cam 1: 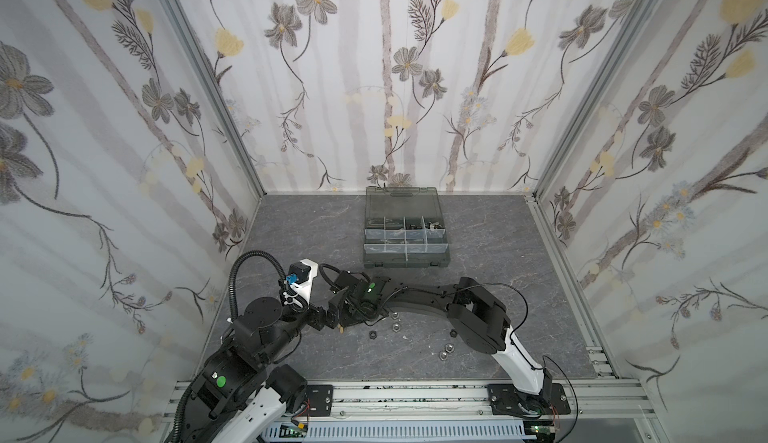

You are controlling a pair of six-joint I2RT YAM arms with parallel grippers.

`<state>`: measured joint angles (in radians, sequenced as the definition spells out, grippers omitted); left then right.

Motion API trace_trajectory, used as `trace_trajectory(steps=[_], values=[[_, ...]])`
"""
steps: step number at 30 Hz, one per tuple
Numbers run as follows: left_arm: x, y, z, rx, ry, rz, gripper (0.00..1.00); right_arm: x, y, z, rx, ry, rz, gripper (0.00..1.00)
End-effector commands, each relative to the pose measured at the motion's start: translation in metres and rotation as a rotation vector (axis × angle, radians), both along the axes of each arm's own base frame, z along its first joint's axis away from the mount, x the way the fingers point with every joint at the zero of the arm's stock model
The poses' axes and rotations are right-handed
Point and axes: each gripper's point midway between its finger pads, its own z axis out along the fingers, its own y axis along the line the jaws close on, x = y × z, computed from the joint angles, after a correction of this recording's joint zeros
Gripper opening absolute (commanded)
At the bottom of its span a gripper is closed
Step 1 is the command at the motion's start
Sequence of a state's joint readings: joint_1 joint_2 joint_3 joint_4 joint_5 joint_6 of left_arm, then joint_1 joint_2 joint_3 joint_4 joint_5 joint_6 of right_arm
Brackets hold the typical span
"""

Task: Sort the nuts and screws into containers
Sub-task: 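Carry the steel bolt with the right gripper toward the organizer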

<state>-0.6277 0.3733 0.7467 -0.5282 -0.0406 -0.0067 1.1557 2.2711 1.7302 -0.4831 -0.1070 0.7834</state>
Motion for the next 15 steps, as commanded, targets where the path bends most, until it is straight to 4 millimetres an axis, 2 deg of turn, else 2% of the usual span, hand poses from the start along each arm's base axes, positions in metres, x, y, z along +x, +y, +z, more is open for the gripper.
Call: trace_trajectory(steps=[1, 7, 11, 15], values=[[0.001, -0.001, 0.006, -0.013, -0.028, -0.004, 1.00, -0.008, -0.026, -0.023, -0.120, 0.041, 0.025, 0.15], [0.001, -0.001, 0.006, -0.012, -0.027, -0.003, 1.00, -0.004, -0.044, -0.031, -0.188, 0.026, 0.053, 0.14], [0.002, -0.001, 0.005, -0.012, -0.026, -0.003, 1.00, -0.003, -0.067, -0.040, -0.297, -0.006, 0.099, 0.23], [0.002, -0.002, 0.005, -0.011, -0.025, -0.003, 1.00, 0.004, -0.089, -0.041, -0.393, -0.055, 0.118, 0.24]])
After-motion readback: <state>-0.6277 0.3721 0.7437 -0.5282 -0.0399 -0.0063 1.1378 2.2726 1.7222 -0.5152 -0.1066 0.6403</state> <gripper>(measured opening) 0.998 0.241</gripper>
